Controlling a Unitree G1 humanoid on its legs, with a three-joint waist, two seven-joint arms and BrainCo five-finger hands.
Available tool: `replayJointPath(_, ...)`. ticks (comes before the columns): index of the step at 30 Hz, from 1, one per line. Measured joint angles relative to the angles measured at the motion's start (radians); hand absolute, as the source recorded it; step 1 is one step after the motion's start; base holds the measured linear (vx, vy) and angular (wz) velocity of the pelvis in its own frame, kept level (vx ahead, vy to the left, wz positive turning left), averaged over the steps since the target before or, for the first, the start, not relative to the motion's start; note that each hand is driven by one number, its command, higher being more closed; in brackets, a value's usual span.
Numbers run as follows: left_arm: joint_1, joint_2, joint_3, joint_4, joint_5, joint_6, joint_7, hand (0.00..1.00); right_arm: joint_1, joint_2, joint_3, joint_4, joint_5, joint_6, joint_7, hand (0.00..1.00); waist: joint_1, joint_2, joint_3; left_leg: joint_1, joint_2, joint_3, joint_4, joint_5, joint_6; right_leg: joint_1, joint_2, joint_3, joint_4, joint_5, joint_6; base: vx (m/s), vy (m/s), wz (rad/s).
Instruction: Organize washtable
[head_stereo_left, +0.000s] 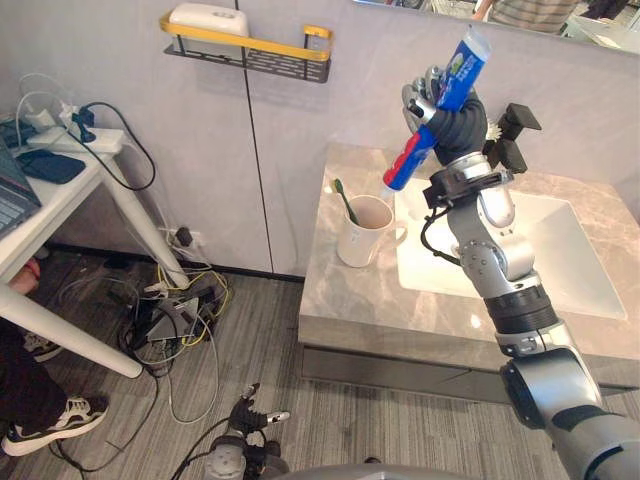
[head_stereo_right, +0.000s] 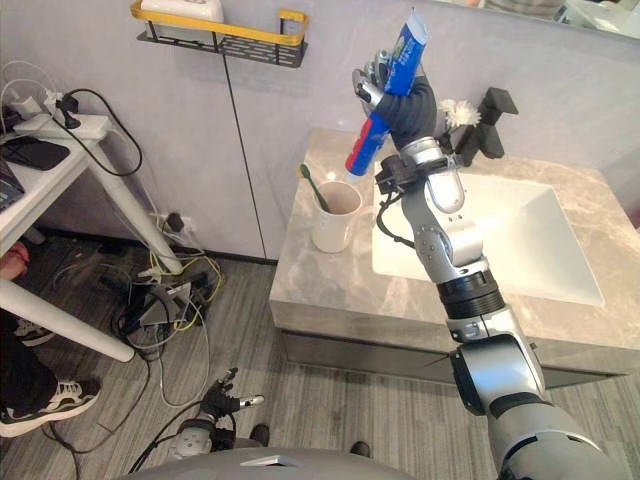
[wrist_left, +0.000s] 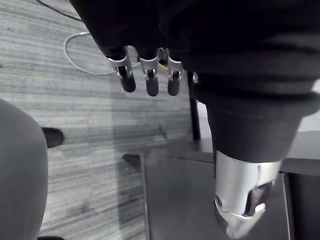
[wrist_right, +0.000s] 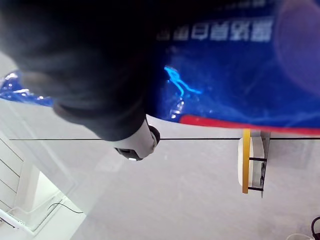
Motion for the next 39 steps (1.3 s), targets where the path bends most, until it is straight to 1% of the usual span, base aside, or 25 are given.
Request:
replayJointPath(4, -0.003, -0.002, 0.000, 0.000, 0.000, 0.000, 0.000, 0.00, 0.013, 0.000, 0.016, 0.000, 0.000, 0.000, 0.009, 1.00, 0.002, 0.004, 0.007, -0.004, 0.000, -0.001, 0.002, 0.000, 0.000, -0.002, 0.000, 0.000, 0.000, 0.000, 0.000, 0.00, 0.000, 0.00)
replayJointPath(8, -0.007, -0.004, -0.001, 0.000, 0.000, 0.001, 0.000, 0.00, 0.075, 0.000, 0.016, 0.000, 0.000, 0.002, 0.013, 1.00, 0.014, 0.004, 0.008, -0.009, 0.000, 0.000, 0.001, -0.001, 0.000, -0.003, 0.000, -0.001, 0.001, 0.000, 0.000, 0.00, 0.000, 0.00)
replayJointPath(11, -0.007, -0.004, -0.001, -0.001, 0.000, 0.001, 0.000, 0.00, 0.086, 0.000, 0.017, 0.000, 0.001, 0.019, 0.013, 1.00, 0.014, 0.005, 0.011, -0.010, 0.000, 0.001, 0.002, 0.000, 0.000, -0.010, 0.000, 0.001, 0.003, 0.000, 0.000, 0.00, 0.000, 0.00)
replayJointPath(20, -0.008, -0.002, -0.001, -0.011, 0.000, 0.000, 0.000, 0.00, 0.088, 0.012, 0.025, 0.000, 0.001, 0.021, 0.019, 1.00, 0.016, -0.001, 0.022, -0.011, 0.000, 0.000, 0.003, 0.000, 0.000, -0.011, 0.000, 0.001, 0.003, 0.000, 0.000, 0.00, 0.000, 0.00)
replayJointPath(27, -0.010, 0.000, -0.001, -0.011, 0.000, 0.001, 0.000, 0.00, 0.117, 0.013, 0.054, -0.001, 0.001, 0.025, 0.022, 1.00, 0.018, -0.004, 0.025, -0.013, 0.000, 0.000, 0.002, 0.000, 0.000, -0.013, 0.000, 0.002, 0.003, 0.000, 0.000, 0.00, 0.000, 0.00)
replayJointPath(30, -0.011, 0.002, 0.000, -0.012, 0.000, 0.001, 0.001, 0.00, 0.117, 0.021, 0.060, -0.001, 0.001, 0.037, 0.021, 1.00, 0.019, -0.006, 0.028, -0.013, 0.000, 0.000, 0.002, 0.000, 0.000, -0.013, 0.000, 0.002, 0.003, 0.000, 0.000, 0.00, 0.000, 0.00)
replayJointPath(34, -0.018, 0.005, 0.000, -0.016, 0.000, 0.000, 0.002, 0.00, 0.117, 0.037, 0.060, -0.001, 0.000, 0.038, 0.018, 1.00, 0.019, -0.009, 0.048, -0.025, 0.001, -0.001, 0.003, -0.001, 0.000, -0.016, 0.000, 0.001, 0.003, 0.000, 0.000, 0.00, 0.000, 0.00)
replayJointPath(39, -0.018, 0.005, 0.002, -0.021, -0.001, 0.001, 0.004, 0.00, 0.117, 0.043, 0.063, -0.001, -0.006, 0.042, 0.015, 1.00, 0.021, -0.012, 0.050, -0.032, 0.000, -0.003, 0.007, 0.000, -0.001, -0.030, 0.001, 0.000, 0.004, 0.001, -0.001, 0.01, -0.002, 0.01)
